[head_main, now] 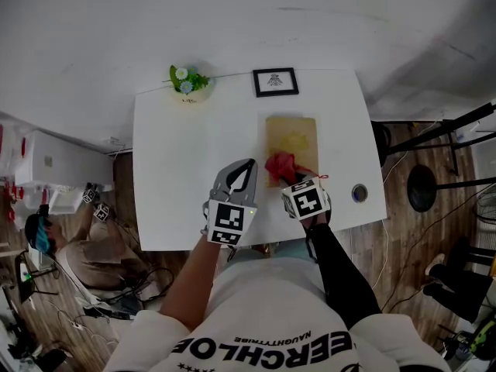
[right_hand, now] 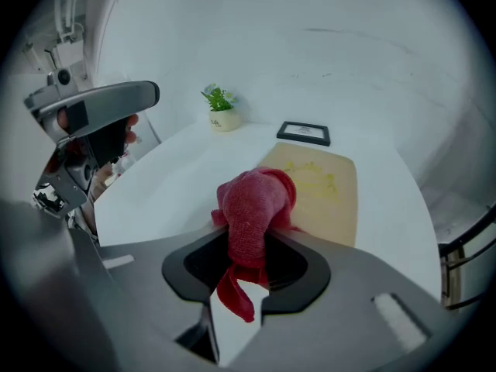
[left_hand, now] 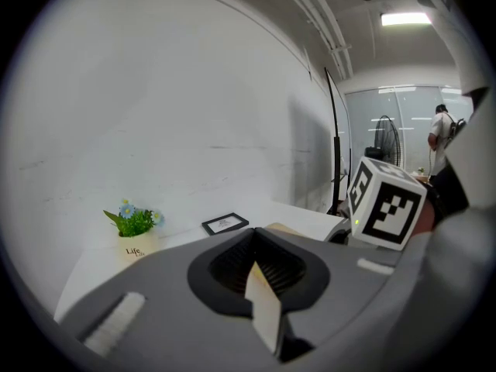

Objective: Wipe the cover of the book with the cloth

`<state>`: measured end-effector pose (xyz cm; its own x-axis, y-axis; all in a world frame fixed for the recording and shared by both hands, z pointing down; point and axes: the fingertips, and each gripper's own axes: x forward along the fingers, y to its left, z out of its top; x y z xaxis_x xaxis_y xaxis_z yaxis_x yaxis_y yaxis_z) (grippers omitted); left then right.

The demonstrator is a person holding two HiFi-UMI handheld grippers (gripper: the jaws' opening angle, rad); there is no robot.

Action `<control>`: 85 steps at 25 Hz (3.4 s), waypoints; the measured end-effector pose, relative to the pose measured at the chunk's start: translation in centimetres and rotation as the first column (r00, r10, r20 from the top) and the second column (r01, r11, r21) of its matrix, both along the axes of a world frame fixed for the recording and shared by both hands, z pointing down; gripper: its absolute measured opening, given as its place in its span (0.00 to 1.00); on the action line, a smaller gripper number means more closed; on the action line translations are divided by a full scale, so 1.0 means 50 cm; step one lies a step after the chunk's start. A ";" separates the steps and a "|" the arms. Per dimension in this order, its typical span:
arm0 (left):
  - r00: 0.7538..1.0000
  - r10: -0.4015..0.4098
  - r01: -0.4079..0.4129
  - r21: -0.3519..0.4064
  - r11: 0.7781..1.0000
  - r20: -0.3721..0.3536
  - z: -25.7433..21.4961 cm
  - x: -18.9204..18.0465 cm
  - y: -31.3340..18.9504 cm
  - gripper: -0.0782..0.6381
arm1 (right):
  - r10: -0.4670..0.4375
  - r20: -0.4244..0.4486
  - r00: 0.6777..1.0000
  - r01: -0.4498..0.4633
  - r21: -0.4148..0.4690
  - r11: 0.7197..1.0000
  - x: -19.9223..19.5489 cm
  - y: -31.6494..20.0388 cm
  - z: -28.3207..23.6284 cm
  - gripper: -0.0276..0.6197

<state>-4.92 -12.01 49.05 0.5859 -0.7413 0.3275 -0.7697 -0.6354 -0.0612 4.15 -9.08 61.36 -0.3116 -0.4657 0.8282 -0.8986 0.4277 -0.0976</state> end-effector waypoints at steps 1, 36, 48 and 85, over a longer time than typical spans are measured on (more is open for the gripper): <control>1.000 -0.003 0.003 -0.001 1.000 -0.002 0.000 0.003 0.000 0.19 | 0.017 -0.012 1.000 -0.017 0.000 1.000 0.018 0.002 0.000 0.21; 0.990 -0.142 0.141 0.046 0.989 0.022 -0.062 0.033 0.098 0.19 | -0.177 0.058 0.982 0.178 -0.004 0.984 -0.083 0.069 0.013 0.21; 0.998 -0.057 0.058 0.035 0.998 -0.028 -0.062 0.109 0.061 0.19 | 0.011 0.021 1.000 -0.010 -0.042 0.999 0.106 0.097 0.017 0.21; 0.991 -0.134 0.134 -0.001 0.991 -0.026 -0.037 0.002 -0.082 0.19 | 0.123 0.032 0.992 -0.124 0.032 0.992 0.016 -0.217 -0.006 0.21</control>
